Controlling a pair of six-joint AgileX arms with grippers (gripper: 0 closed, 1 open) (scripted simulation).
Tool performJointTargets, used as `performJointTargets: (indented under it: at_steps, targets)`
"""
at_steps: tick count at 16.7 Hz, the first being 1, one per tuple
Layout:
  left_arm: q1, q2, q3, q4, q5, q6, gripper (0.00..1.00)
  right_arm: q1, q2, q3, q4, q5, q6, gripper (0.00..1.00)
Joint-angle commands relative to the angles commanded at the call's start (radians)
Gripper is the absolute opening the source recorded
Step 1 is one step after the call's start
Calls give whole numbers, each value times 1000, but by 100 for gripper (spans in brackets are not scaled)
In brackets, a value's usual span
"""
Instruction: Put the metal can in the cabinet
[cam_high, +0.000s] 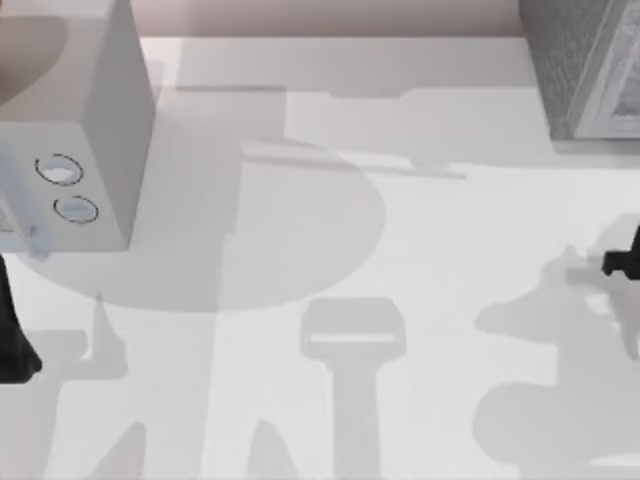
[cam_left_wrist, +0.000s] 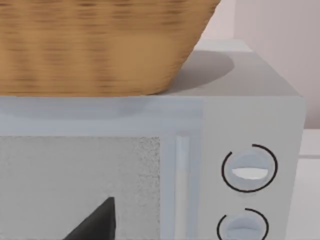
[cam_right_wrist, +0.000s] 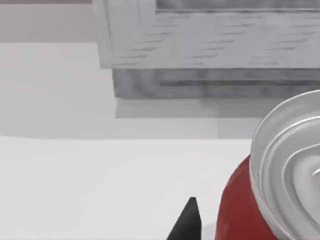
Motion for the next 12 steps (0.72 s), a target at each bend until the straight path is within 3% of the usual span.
performJointTargets:
  at_steps: [9, 12]
  targets:
    - [0, 0, 0, 0, 0, 0, 100, 1, -519, 110, -682, -7, -1, 0]
    - [0, 0, 0, 0, 0, 0, 100, 2, -648, 139, -827, -9, -2, 0]
